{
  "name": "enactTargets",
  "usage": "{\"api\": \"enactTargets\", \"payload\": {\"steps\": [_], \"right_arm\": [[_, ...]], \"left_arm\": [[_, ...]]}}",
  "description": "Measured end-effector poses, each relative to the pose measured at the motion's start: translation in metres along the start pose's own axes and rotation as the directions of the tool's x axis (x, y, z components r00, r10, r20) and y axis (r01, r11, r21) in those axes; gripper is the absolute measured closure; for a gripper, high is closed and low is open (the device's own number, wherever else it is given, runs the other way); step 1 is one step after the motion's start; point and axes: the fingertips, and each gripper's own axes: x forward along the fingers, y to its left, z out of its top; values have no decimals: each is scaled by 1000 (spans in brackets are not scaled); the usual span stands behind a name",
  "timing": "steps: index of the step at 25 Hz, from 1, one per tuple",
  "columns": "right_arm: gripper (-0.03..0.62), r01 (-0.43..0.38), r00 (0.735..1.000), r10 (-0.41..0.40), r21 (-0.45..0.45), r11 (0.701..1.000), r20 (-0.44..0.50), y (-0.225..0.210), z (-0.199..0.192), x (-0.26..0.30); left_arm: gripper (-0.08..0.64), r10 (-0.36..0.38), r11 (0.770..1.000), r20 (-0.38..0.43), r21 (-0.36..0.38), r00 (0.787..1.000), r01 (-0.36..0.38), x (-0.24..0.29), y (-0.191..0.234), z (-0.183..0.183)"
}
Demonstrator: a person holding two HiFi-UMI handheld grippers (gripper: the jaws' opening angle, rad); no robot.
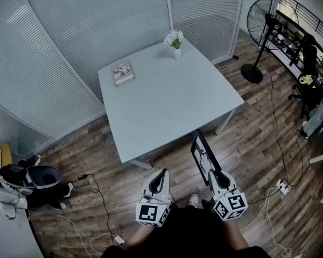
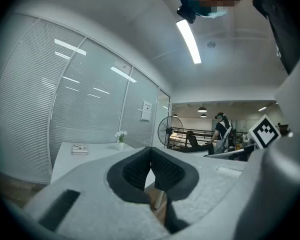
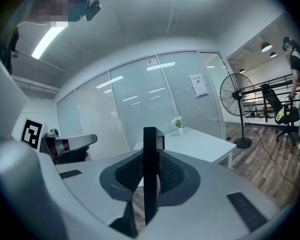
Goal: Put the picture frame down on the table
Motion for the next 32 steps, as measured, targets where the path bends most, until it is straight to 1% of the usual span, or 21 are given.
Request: {"api": "enactTargets", "payload": {"steps": [11,20,25,32], "right_arm": [[525,-1,1000,1,-8,1000,-2,11,0,7],[525,31,1000,-31,1,1000,5,25,1,17],[525,59,998,-59,1,998,11,36,2,25],[525,88,996,-88,5,996,24,56,-3,36]], "left_arm": [[545,-10,1000,-5,-5,1000,10,-2,10,1],[545,-51,998,-22,-22,998,51,-2,27,-7],[545,-56,998,-20,-39,998,55,-6,46,-5],[544,-87,995,-33,-45,996,86,-20,70,-17]]}}
